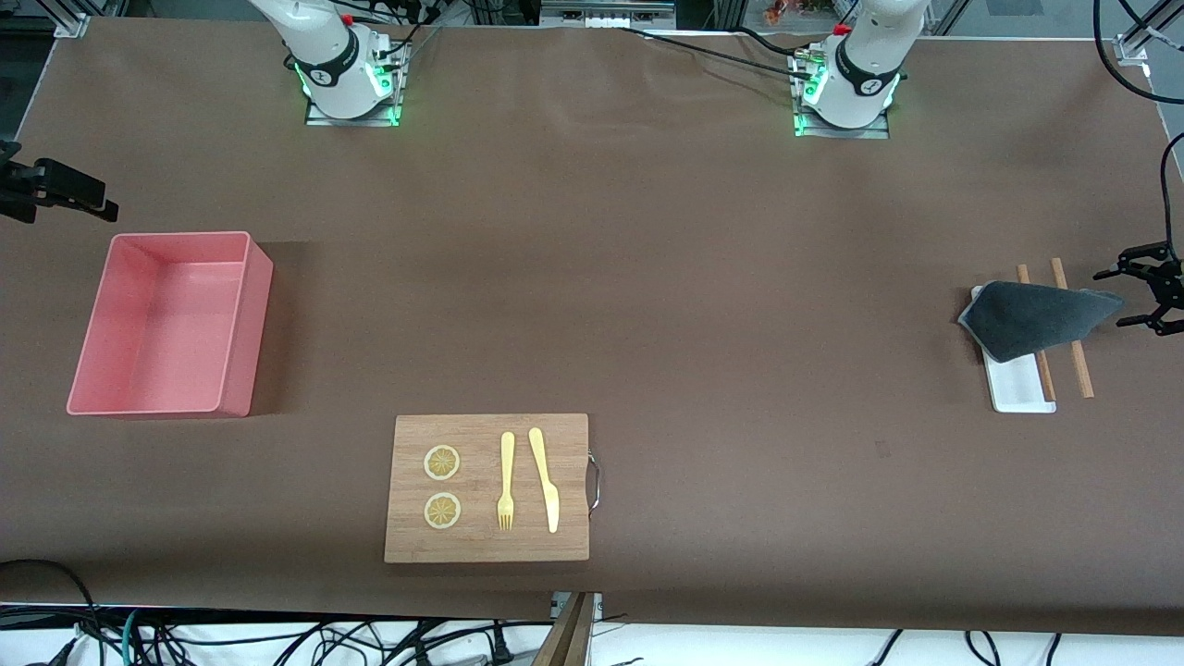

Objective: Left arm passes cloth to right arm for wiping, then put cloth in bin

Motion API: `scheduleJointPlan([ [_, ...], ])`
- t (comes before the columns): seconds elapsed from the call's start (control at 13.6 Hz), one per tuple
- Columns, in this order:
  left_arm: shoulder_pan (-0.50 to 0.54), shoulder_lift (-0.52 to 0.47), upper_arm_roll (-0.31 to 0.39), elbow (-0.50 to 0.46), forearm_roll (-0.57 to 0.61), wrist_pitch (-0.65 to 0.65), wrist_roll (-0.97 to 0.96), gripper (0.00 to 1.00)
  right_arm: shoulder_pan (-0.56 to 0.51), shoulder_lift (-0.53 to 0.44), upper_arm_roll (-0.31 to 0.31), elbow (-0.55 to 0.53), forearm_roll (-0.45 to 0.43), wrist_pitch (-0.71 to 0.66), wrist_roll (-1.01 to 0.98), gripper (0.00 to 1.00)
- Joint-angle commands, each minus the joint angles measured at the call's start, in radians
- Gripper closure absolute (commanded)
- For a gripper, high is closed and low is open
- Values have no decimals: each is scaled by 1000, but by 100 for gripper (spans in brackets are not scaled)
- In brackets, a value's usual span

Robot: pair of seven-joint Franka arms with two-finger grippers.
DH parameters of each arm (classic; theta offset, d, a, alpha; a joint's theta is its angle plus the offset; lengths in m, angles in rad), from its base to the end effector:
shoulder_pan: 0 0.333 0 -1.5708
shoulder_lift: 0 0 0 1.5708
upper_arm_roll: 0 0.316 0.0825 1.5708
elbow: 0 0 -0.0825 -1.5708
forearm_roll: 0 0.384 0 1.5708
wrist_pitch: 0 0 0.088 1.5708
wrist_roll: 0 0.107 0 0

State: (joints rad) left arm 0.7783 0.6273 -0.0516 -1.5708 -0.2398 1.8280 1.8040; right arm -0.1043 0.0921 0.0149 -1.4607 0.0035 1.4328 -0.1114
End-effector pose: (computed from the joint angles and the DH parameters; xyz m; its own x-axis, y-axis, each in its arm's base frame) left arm 0.5008 0.4248 0.2531 0.5799 -0.7571 0.3009 -0.8105 -0.4985 0.3075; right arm 0.5660 -0.0507 0.6127 0.9927 0.0232 -0.1184 0.0212 -0.9996 -0.0182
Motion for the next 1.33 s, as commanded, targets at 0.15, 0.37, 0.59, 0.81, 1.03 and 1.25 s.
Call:
scheduleJointPlan([
  [0.15, 6, 15, -1, 32, -19, -16, 38, 88, -6, 14, 5, 20, 4, -2, -4, 0],
  [0.37, 4, 8, 1, 32, -18, -38, 35, 100, -3, 15, 7, 14, 3, -3, -4, 0],
  [0.59, -11, -20, -10, 72, -19, -81, 28, 100, 5, 29, 10, 11, -2, -8, -5, 0],
  [0.81, -85, -20, -10, 172, -21, -222, -7, 100, 8, 46, 10, 11, -17, -11, -4, 0],
  [1.03, -154, -46, -40, 195, -32, -326, -119, 100, 14, 86, 13, 16, -16, -3, -4, 0],
  [1.25, -183, -58, -195, 195, -38, -363, -190, 100, 66, 129, 14, 16, -17, 11, 15, 0],
])
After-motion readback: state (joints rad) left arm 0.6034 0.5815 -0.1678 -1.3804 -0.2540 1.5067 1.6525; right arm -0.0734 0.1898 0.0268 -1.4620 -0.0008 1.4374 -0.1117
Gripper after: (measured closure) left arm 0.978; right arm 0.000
